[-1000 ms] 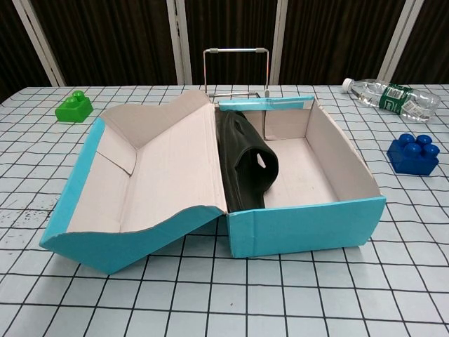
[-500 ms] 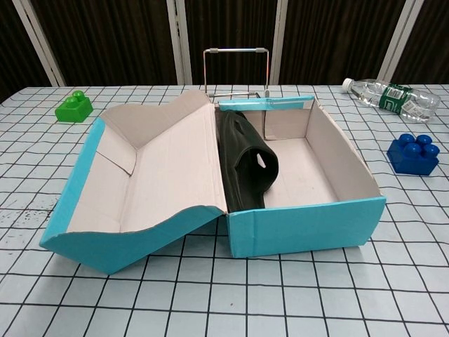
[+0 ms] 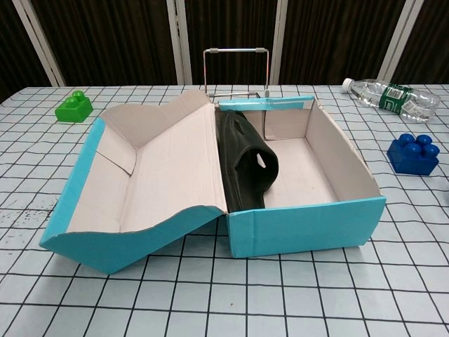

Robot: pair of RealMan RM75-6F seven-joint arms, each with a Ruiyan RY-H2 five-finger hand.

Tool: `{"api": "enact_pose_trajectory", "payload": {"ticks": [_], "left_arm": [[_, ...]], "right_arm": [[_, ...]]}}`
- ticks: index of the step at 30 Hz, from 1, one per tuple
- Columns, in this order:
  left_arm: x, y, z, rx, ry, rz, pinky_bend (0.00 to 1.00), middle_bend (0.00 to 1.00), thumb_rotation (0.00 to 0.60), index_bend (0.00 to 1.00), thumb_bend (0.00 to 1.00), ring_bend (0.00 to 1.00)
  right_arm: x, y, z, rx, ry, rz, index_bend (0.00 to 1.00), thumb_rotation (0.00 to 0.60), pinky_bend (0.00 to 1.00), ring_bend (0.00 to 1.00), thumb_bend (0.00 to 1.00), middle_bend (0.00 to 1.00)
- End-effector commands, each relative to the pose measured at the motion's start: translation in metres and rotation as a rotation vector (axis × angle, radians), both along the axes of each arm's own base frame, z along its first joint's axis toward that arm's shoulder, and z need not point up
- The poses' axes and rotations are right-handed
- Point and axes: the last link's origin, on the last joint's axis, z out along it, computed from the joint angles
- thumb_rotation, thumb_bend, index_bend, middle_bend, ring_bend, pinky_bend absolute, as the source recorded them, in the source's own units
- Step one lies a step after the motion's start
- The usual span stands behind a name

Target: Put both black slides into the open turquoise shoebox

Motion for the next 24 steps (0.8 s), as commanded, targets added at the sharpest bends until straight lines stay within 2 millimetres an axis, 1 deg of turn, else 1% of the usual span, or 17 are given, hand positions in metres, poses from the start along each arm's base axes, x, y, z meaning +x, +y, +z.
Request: {"api": "enact_pose_trajectory", "payload": {"ticks": [1,3,6,8,10,14,17,18,20,23,24], "left_arm": [[0.000,0.000,0.000,-0.001,-0.001,0.001,0.12,0.00,0.600,0.13,0.24,0.00],[0.000,-0.001,0.000,-0.001,-0.002,0.000,0.12,0.00,0.600,0.13,0.24,0.00],[0.001,-0.001,0.001,-0.001,-0.003,-0.001,0.12,0.00,0.600,0.13,0.24,0.00],[0.001,-0.001,0.001,0.000,-0.005,-0.001,0.12,0.00,0.600,0.13,0.24,0.00],[0.001,-0.001,0.002,0.001,-0.007,-0.002,0.12,0.00,0.600,0.13,0.24,0.00],[0.001,-0.002,0.004,0.006,-0.010,-0.006,0.12,0.00,0.600,0.13,0.24,0.00],[0.002,-0.002,0.004,-0.003,-0.011,-0.025,0.12,0.00,0.600,0.13,0.24,0.00],[0.002,-0.001,0.004,-0.005,-0.010,-0.033,0.12,0.00,0.600,0.13,0.24,0.00],[0.003,0.000,0.003,-0.009,-0.009,-0.059,0.12,0.00,0.600,0.13,0.24,0.00],[0.003,0.001,0.001,-0.014,-0.010,-0.076,0.12,0.00,0.600,0.13,0.24,0.00],[0.002,0.001,0.000,-0.015,-0.009,-0.076,0.12,0.00,0.600,0.13,0.24,0.00]], "right_arm": [[0.003,0.000,0.002,0.012,-0.007,-0.003,0.52,0.600,0.05,0.28,0.52,0.37],[0.005,-0.002,0.005,0.021,-0.008,-0.003,0.52,0.600,0.05,0.28,0.53,0.37],[0.011,-0.009,0.014,0.035,0.025,0.026,0.52,0.600,0.05,0.28,0.55,0.37],[0.017,-0.014,0.020,0.044,0.034,0.037,0.52,0.600,0.05,0.28,0.56,0.37],[0.027,-0.024,0.028,0.041,0.032,0.051,0.52,0.600,0.05,0.28,0.56,0.37],[0.052,-0.051,0.048,0.006,0.032,0.119,0.52,0.600,0.06,0.28,0.58,0.37],[0.081,-0.080,0.065,-0.023,-0.016,0.159,0.52,0.600,0.07,0.28,0.58,0.37],[0.089,-0.087,0.069,-0.027,-0.042,0.162,0.52,0.600,0.07,0.28,0.58,0.38],[0.112,-0.107,0.075,-0.025,-0.145,0.155,0.52,0.600,0.07,0.28,0.58,0.38],[0.142,-0.134,0.078,0.006,-0.301,0.132,0.52,0.600,0.07,0.29,0.58,0.38],[0.147,-0.140,0.079,0.017,-0.326,0.127,0.52,0.600,0.07,0.29,0.58,0.38]]}}
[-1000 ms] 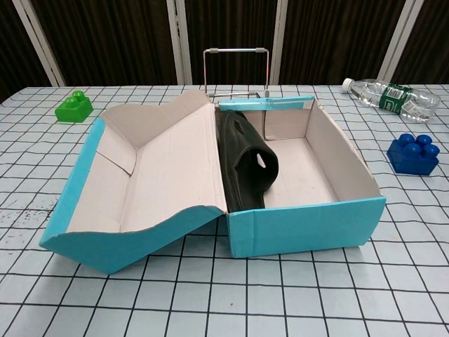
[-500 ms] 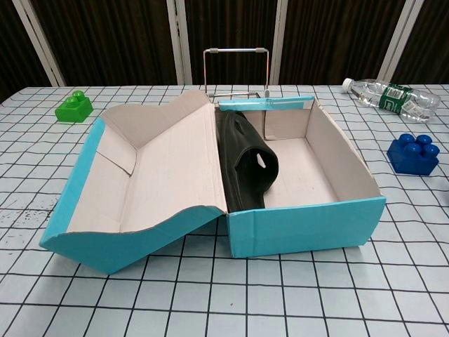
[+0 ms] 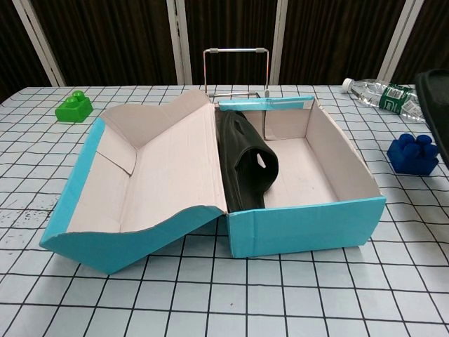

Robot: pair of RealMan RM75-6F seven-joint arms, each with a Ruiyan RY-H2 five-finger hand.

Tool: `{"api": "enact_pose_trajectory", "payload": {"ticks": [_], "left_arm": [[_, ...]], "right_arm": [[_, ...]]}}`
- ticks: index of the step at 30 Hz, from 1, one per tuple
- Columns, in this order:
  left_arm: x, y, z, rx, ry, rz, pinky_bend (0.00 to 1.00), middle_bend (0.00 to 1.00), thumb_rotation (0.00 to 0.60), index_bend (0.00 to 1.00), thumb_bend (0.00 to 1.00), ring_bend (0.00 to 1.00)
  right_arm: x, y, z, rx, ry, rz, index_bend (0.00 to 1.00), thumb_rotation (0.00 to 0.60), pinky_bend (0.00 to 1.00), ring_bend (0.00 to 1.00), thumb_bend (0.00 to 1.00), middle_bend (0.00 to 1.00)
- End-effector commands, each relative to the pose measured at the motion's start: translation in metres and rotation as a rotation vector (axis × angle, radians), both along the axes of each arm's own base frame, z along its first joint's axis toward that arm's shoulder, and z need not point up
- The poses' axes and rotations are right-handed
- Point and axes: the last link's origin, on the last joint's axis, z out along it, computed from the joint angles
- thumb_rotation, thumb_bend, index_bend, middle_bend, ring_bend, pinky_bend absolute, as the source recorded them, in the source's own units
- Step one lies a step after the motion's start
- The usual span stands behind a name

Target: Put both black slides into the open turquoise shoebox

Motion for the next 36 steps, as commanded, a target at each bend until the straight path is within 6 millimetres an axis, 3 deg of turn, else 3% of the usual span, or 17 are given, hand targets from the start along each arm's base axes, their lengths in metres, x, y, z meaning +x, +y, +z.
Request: {"api": "enact_pose_trajectory", "payload": {"ticks": [1,9,15,18,25,36], "left_arm": [[-0.001,0.001,-0.002,-0.004,0.001,-0.007,0.12,0.00,0.600,0.13,0.24,0.00],[-0.002,0.002,-0.005,-0.003,0.018,0.003,0.12,0.00,0.600,0.13,0.24,0.00],[-0.001,0.002,-0.010,-0.014,0.035,0.005,0.12,0.00,0.600,0.13,0.24,0.00],[0.000,0.002,-0.010,-0.009,0.038,0.001,0.12,0.00,0.600,0.13,0.24,0.00],[0.000,0.003,-0.011,-0.008,0.041,0.005,0.12,0.00,0.600,0.13,0.24,0.00],[-0.001,0.003,-0.011,-0.005,0.044,0.011,0.12,0.00,0.600,0.13,0.24,0.00]], "right_arm": [[0.055,-0.045,0.009,0.067,-0.228,-0.004,0.52,0.600,0.07,0.29,0.58,0.38],[0.102,-0.087,0.003,0.282,-0.496,-0.149,0.53,0.600,0.08,0.33,0.70,0.41],[0.139,-0.112,-0.005,0.312,-0.763,-0.235,0.55,0.600,0.14,0.36,0.76,0.43],[0.148,-0.122,-0.005,0.299,-0.819,-0.233,0.56,0.600,0.15,0.36,0.77,0.43],[0.151,-0.133,-0.002,0.264,-0.904,-0.278,0.56,0.600,0.25,0.41,0.77,0.47],[0.143,-0.125,-0.015,0.327,-1.077,-0.434,0.56,0.600,0.26,0.41,0.77,0.47]]}}
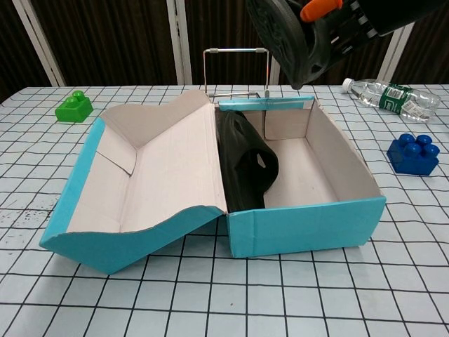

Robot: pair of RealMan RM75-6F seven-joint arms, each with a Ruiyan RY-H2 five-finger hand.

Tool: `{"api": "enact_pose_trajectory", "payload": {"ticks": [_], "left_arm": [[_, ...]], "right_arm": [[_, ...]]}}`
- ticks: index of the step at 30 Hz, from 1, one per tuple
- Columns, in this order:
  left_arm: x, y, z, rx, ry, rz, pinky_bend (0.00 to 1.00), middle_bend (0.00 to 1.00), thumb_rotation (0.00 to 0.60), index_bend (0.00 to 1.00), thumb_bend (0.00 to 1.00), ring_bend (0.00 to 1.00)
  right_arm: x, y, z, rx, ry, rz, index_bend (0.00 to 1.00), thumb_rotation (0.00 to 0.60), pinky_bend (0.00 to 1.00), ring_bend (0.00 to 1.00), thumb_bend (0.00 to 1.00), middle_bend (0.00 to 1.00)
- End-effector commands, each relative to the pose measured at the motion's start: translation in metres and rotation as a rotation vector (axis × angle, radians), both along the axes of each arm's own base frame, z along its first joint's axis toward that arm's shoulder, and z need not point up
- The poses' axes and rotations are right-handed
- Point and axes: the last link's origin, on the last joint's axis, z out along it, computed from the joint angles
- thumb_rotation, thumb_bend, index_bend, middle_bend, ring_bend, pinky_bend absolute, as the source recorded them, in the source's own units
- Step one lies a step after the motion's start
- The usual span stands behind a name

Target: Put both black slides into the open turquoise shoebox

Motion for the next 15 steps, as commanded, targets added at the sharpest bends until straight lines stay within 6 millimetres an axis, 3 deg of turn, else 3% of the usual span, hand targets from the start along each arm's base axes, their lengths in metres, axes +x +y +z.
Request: {"api": "enact_pose_trajectory", "payload": {"ticks": [1,6,15], "left_arm": [[0.000,0.000,0.000,0.000,0.000,0.003,0.12,0.00,0.600,0.13,0.24,0.00],[0.000,0.000,-0.001,-0.003,0.001,0.003,0.12,0.00,0.600,0.13,0.24,0.00],[0.001,0.000,-0.001,0.003,0.005,0.001,0.12,0.00,0.600,0.13,0.24,0.00]], "right_arm": [[-0.003,0.002,-0.001,0.021,-0.033,-0.023,0.56,0.600,0.26,0.41,0.77,0.47],[-0.008,0.006,-0.003,0.035,-0.065,-0.050,0.56,0.600,0.26,0.41,0.77,0.47],[-0.024,0.007,-0.034,0.078,-0.083,-0.058,0.56,0.600,0.26,0.41,0.77,0.47]]}}
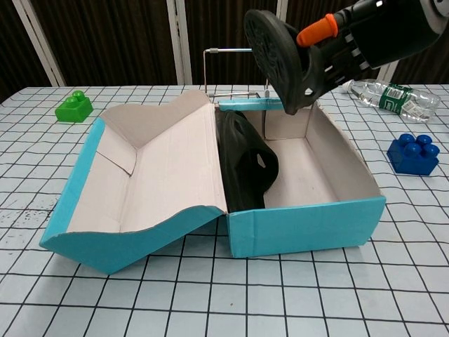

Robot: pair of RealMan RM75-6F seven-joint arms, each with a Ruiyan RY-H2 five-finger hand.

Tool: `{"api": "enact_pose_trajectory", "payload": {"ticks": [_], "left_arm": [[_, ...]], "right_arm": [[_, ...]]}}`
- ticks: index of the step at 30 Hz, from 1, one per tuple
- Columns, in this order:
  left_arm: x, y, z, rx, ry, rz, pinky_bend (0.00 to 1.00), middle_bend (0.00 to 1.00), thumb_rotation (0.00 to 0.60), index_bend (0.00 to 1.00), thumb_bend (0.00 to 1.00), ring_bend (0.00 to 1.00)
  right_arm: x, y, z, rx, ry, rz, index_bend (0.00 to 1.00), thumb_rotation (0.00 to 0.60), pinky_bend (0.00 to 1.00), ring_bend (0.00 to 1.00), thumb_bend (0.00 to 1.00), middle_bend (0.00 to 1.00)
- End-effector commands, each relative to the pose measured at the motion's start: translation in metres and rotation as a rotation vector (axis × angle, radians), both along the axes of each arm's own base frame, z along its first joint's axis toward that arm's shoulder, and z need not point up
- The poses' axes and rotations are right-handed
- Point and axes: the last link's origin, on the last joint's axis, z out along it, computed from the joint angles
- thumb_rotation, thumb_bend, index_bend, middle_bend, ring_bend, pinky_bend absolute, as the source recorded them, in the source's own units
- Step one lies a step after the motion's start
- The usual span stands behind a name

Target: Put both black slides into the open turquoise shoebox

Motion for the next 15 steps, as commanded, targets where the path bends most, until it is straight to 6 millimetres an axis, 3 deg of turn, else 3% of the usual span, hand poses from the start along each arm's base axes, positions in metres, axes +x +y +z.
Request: {"api": "enact_pose_trajectory", "payload": {"ticks": [1,15], "left_arm": [[-0.001,0.001,-0.001,-0.002,0.002,0.002,0.12,0.00,0.600,0.13,0.24,0.00],[-0.001,0.002,-0.003,-0.001,0.013,0.004,0.12,0.00,0.600,0.13,0.24,0.00]], "right_arm": [[-0.009,-0.001,-0.010,0.022,-0.010,-0.016,0.56,0.600,0.26,0.41,0.77,0.47],[-0.029,-0.010,-0.033,0.042,-0.029,-0.037,0.56,0.600,0.26,0.41,0.77,0.47]]}}
